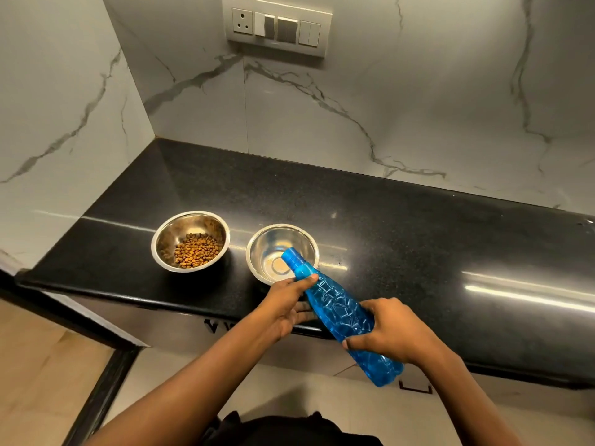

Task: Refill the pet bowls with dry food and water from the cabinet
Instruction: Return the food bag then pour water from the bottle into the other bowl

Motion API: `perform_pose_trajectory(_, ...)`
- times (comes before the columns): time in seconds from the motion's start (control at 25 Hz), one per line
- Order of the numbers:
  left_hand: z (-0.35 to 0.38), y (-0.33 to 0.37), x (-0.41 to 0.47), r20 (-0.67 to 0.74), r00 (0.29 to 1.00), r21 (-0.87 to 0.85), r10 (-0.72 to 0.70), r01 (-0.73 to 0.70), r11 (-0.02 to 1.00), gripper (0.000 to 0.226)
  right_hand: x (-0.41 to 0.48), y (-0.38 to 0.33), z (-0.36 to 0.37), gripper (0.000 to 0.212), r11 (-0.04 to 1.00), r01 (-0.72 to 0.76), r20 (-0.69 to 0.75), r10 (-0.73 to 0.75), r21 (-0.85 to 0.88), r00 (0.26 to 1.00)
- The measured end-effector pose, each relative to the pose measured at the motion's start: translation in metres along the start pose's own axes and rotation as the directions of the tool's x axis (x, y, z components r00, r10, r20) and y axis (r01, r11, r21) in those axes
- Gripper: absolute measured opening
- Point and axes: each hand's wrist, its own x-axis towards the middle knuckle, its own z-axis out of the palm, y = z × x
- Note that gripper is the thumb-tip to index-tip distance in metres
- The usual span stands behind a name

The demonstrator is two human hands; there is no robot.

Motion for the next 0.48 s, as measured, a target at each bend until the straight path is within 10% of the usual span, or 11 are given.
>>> perform_pose_trajectory(0.48, 0.000, -0.001, 0.001, 0.045, 0.998, -0.029, -0.046, 0.047, 0.998, 0.041, 0.004, 0.002, -0.013, 0.060, 0.997, 0.007, 0.042, -0.003, -0.075, 0.999)
